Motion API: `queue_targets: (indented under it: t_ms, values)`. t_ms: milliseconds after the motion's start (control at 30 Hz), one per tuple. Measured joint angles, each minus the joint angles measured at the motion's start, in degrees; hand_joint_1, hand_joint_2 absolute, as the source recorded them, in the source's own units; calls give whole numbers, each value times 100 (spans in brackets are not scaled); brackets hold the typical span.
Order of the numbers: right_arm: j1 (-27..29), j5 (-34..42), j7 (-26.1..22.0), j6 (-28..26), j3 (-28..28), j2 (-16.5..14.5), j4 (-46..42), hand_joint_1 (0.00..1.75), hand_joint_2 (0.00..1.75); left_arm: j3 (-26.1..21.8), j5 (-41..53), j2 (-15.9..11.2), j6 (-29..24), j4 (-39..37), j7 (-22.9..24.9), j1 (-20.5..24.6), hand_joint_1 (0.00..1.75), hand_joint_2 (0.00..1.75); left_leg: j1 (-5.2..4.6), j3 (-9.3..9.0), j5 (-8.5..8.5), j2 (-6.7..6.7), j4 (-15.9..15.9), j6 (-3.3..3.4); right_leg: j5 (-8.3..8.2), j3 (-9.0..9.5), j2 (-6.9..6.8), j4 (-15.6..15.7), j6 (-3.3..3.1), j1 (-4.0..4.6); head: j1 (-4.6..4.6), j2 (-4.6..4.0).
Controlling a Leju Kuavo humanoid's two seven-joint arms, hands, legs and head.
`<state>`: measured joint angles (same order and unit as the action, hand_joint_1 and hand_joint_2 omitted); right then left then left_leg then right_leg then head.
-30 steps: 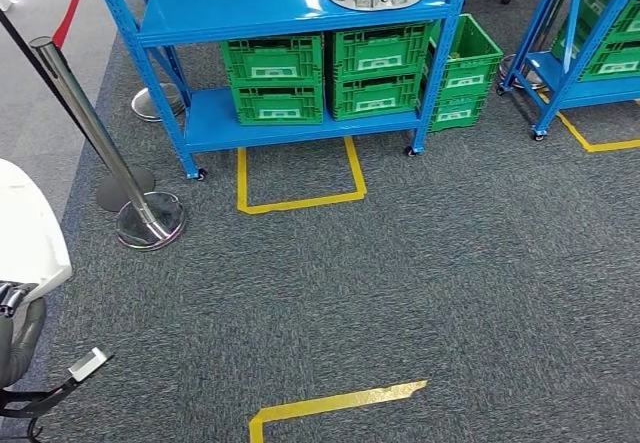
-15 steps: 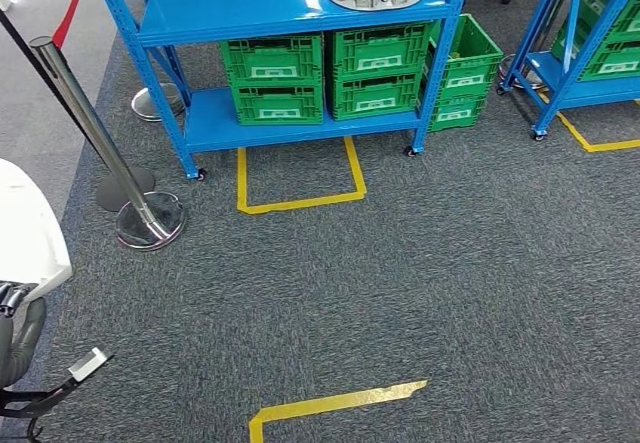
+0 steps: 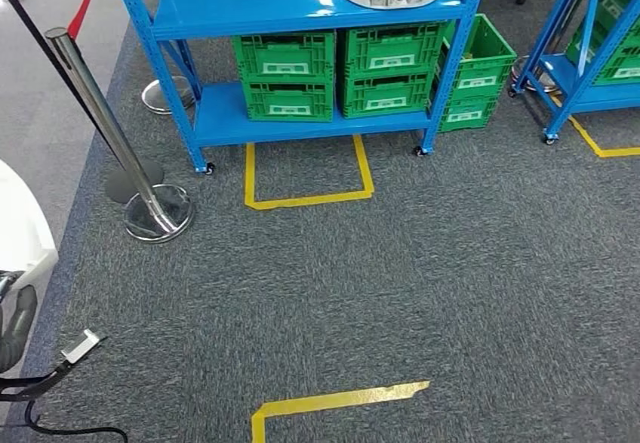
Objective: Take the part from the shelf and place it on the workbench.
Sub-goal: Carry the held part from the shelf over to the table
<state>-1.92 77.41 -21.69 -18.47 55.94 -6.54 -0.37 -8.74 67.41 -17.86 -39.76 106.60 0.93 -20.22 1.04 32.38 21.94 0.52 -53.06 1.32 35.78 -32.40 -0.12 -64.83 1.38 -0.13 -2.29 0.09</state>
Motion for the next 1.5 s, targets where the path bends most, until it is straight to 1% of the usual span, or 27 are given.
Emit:
queue_targets:
  t_ms: [67,100,167,200,233,300,367,433,500,533,567,600,667,733,800,867,933,1000,1067,1100,1133,1167,1233,1300,1367,1433,1500]
  values:
    - [3,9,5,6,2,0,1,0,0,21,0,-4,0,-31,20,3,175,175,24,59,-25,66,-16,-41,205,-277,4,-588,59,-49,3,0]
    - [7,13,7,6,3,1,2,0,0,35,0,-6,0,-44,26,5,175,175,46,88,-39,113,-31,-72,137,-269,6,-581,91,-76,4,0]
    - [9,16,8,6,5,1,2,0,0,65,0,-10,0,-67,35,9,175,175,104,155,-52,223,-98,-163,-230,76,84,76,166,-150,6,0]
    - [5,17,8,8,7,-3,1,0,0,77,0,-19,-1,-75,39,11,175,175,121,198,-51,282,-153,-226,-369,269,205,448,201,-168,17,0]
    - [2,17,8,10,9,-8,0,0,0,91,0,-29,-1,-81,42,16,175,175,128,242,-43,328,-217,-282,-444,394,301,700,183,-183,16,0]
    - [2,18,9,14,13,-15,0,0,0,107,0,-60,-3,-90,44,23,175,175,123,303,-49,418,-286,-367,-426,426,376,766,73,-162,-1,0]
    - [9,19,10,13,15,-13,1,0,0,116,-2,-79,-6,-100,45,14,175,175,140,331,-74,471,-304,-413,-443,401,244,718,-57,-159,-32,0]
    - [10,20,9,13,16,-13,1,0,0,123,-5,-96,-7,-110,45,5,175,175,140,446,134,295,-566,-425,-480,367,106,703,-147,-143,-67,0]
    - [17,21,8,11,17,-13,1,0,0,132,-7,-111,-7,-115,45,17,175,175,122,722,609,56,-1279,-412,-513,341,-42,702,-205,-98,-99,0]
    - [25,21,8,11,17,-13,1,0,0,138,-7,-113,-7,-121,45,23,175,175,116,863,824,11,-1686,-403,-525,328,-120,698,-220,-72,-104,0]
    - [32,21,8,11,17,-13,2,0,0,142,-7,-113,-6,-128,45,23,175,175,107,934,942,-5,-1971,-385,-533,319,-200,695,-228,-47,-104,0]
    - [36,21,8,11,17,-13,2,0,0,145,-7,-113,-6,-137,45,21,175,175,94,908,949,-13,-2056,-354,-539,310,-277,692,-233,-21,-106,0]
    - [28,20,8,11,19,-13,1,0,0,148,-7,-113,-5,-146,45,20,175,175,38,554,682,-77,-1582,-243,-537,316,-422,692,-234,24,-106,0]
    - [12,19,8,11,20,-15,1,0,0,148,-7,-124,-7,-147,45,27,175,175,-63,138,480,-323,-865,-100,-523,327,-541,696,-224,60,-105,0]
    - [3,19,8,11,21,-20,1,0,0,145,-7,-147,-7,-148,45,33,175,175,-140,3,481,-482,-561,-31,-513,323,-662,698,-196,85,-107,0]
    - [-4,19,8,13,22,-23,2,0,0,140,-7,-159,-7,-149,45,23,175,175,-140,18,461,-381,-506,-20,-499,330,-771,708,-152,91,-113,0]
    - [-10,19,7,12,23,-24,2,0,0,140,-5,-159,-9,-149,45,23,175,175,-105,12,412,-242,-439,9,-368,270,-546,561,-89,69,-99,0]
    - [-3,19,7,11,25,-24,3,0,0,148,-3,-155,-10,-149,45,40,175,175,-85,30,371,-106,-406,43,-24,-21,-148,-60,-43,42,-78,0]
    - [17,20,8,11,25,-24,4,0,0,154,-1,-149,-9,-151,45,46,175,175,-88,67,347,44,-409,62,254,-395,-2,-801,-28,32,-74,0]
    - [24,21,8,11,24,-24,4,0,0,155,0,-147,-9,-152,45,44,175,175,-90,77,337,124,-411,61,234,-473,11,-928,-25,32,-76,0]
    - [27,21,8,11,24,-24,4,0,0,155,0,-147,-9,-153,45,43,175,175,-91,80,328,207,-413,54,98,-438,21,-820,-29,32,-75,0]
    - [26,21,8,11,24,-24,4,0,0,155,0,-147,-9,-154,45,43,175,175,-92,79,321,287,-417,45,-126,-290,61,-486,-40,30,-74,0]
    - [17,20,8,11,25,-22,5,0,0,154,0,-148,-9,-154,45,47,175,175,-100,91,313,425,-442,17,-497,78,276,325,-76,12,-75,0]
    - [15,20,8,11,25,-20,8,0,0,152,0,-150,-9,-154,45,52,175,175,-99,132,295,550,-465,-39,-586,248,428,714,-103,2,-79,0]
    - [17,20,8,11,26,-23,8,0,0,150,0,-155,-9,-154,45,44,175,175,-85,170,261,684,-462,-113,-587,286,339,751,-137,-4,-79,0]
    - [12,21,8,10,26,-24,8,0,0,146,-1,-166,-9,-155,45,24,175,175,-95,237,336,560,-564,-176,-627,330,196,789,-194,-33,-105,0]
    - [23,21,8,9,26,-22,9,0,0,147,-4,-178,-9,-156,45,39,175,175,-87,470,652,215,-1069,-241,-648,341,45,813,-230,-50,-153,0]
